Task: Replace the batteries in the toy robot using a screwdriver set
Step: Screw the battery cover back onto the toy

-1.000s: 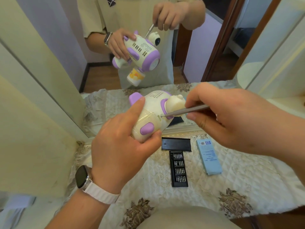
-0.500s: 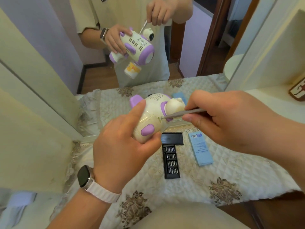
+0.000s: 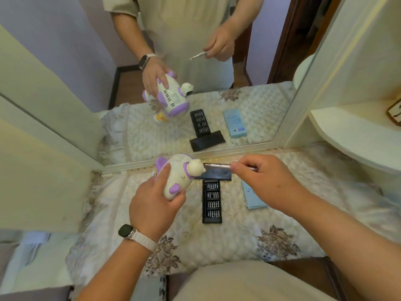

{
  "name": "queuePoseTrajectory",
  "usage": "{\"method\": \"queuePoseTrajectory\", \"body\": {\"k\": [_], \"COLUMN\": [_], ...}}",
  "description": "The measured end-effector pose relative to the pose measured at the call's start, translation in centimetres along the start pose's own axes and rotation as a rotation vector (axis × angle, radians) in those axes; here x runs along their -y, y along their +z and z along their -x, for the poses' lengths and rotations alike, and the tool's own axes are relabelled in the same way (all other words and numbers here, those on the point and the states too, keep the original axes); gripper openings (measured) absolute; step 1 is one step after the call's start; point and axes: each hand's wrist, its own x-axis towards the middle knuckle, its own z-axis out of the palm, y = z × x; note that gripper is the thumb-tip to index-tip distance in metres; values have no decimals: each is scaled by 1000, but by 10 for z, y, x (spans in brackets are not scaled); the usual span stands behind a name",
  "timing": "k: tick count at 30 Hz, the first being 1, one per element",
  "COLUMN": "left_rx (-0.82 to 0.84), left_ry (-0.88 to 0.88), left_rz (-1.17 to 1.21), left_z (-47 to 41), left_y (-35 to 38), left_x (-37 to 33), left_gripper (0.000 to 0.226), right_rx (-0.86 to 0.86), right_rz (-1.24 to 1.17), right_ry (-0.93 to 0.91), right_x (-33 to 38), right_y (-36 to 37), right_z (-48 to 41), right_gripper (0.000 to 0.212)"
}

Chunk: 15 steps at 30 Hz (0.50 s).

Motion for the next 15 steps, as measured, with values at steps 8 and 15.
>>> {"method": "queuePoseTrajectory", "body": {"k": [8, 15], "left_rx": [80, 34], "left_ry": [-172, -250], "left_rz": [-25, -33], "left_z": [27, 49], "left_y": [79, 123], "left_x": [63, 71], "left_gripper": [70, 74], "right_rx": [208, 180], "right_rz": [-444, -560], "right_ry": [445, 492], "right_x": [-67, -90], "right_y": [16, 16], "right_z": [12, 23], "right_gripper": [19, 19]}}
